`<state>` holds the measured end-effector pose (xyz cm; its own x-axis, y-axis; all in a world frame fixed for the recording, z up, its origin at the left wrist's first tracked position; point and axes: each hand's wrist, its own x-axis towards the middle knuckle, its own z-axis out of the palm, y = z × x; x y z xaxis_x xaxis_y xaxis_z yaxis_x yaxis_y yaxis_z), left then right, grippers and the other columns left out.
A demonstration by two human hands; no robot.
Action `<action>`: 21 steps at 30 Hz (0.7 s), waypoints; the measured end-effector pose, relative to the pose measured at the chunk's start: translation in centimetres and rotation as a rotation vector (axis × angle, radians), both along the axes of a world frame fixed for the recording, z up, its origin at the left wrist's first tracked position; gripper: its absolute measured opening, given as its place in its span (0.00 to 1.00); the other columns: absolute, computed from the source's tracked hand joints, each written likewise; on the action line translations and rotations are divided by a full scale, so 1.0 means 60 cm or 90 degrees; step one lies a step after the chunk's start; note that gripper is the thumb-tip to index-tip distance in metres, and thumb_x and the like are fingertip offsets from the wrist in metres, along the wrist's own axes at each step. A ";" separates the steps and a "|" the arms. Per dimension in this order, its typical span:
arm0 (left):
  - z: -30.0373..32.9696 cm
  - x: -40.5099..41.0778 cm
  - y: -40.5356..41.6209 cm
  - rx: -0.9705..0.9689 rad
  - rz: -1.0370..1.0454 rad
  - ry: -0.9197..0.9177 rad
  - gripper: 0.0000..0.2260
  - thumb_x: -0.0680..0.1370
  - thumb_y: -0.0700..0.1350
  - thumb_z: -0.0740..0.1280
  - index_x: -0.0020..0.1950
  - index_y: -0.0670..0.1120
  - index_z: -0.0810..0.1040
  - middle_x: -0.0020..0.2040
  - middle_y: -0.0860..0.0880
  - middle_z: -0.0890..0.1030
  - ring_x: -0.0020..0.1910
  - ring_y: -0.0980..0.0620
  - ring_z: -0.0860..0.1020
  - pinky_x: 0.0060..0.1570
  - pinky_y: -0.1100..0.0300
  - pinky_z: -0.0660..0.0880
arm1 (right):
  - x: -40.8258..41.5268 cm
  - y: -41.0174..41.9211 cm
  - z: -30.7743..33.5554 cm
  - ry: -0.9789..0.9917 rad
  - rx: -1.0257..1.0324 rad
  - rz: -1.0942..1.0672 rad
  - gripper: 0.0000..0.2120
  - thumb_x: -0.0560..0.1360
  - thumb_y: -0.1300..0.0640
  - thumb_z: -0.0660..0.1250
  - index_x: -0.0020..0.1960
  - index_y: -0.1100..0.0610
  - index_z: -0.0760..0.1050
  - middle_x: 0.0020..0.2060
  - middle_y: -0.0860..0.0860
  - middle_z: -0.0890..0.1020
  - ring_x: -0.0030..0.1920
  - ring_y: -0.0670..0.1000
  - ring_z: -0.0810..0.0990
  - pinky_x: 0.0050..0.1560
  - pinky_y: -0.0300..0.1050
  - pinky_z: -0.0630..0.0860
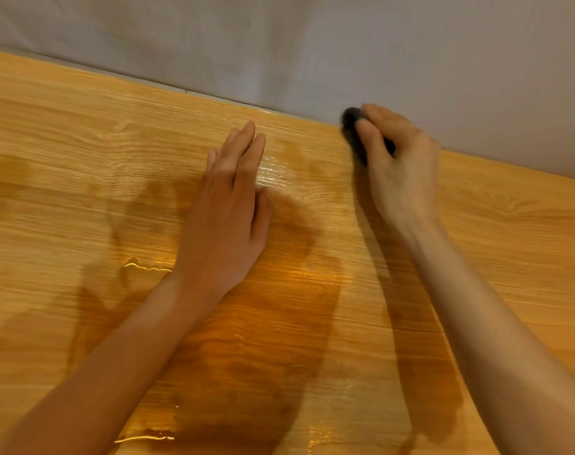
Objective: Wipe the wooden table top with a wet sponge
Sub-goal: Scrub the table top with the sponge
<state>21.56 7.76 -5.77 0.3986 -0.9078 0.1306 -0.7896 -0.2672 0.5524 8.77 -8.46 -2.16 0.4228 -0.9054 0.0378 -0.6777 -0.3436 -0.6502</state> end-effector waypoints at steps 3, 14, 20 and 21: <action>0.011 0.020 0.032 0.039 0.015 -0.016 0.24 0.85 0.44 0.57 0.80 0.37 0.59 0.82 0.42 0.58 0.82 0.44 0.55 0.80 0.61 0.40 | 0.072 0.025 -0.017 0.008 -0.038 0.087 0.18 0.82 0.52 0.58 0.71 0.52 0.70 0.59 0.50 0.81 0.60 0.50 0.76 0.60 0.42 0.70; 0.002 0.043 0.102 0.081 0.076 -0.053 0.27 0.84 0.48 0.55 0.80 0.35 0.60 0.82 0.39 0.58 0.82 0.42 0.55 0.81 0.57 0.44 | 0.051 0.123 -0.050 0.052 -0.178 0.128 0.18 0.81 0.60 0.61 0.71 0.60 0.71 0.72 0.56 0.70 0.73 0.57 0.65 0.72 0.53 0.65; 0.001 0.041 0.105 0.084 0.075 -0.069 0.27 0.84 0.47 0.54 0.80 0.36 0.59 0.82 0.40 0.58 0.82 0.43 0.55 0.81 0.54 0.46 | 0.015 0.189 -0.051 0.096 -0.168 0.246 0.19 0.81 0.58 0.59 0.72 0.59 0.69 0.73 0.54 0.68 0.76 0.58 0.61 0.76 0.57 0.55; 0.001 0.041 0.105 0.086 0.074 -0.073 0.26 0.84 0.47 0.54 0.80 0.36 0.59 0.82 0.40 0.58 0.82 0.43 0.54 0.81 0.53 0.46 | 0.036 0.162 -0.054 0.115 -0.177 0.242 0.20 0.81 0.59 0.60 0.72 0.58 0.68 0.73 0.54 0.68 0.76 0.58 0.61 0.75 0.56 0.53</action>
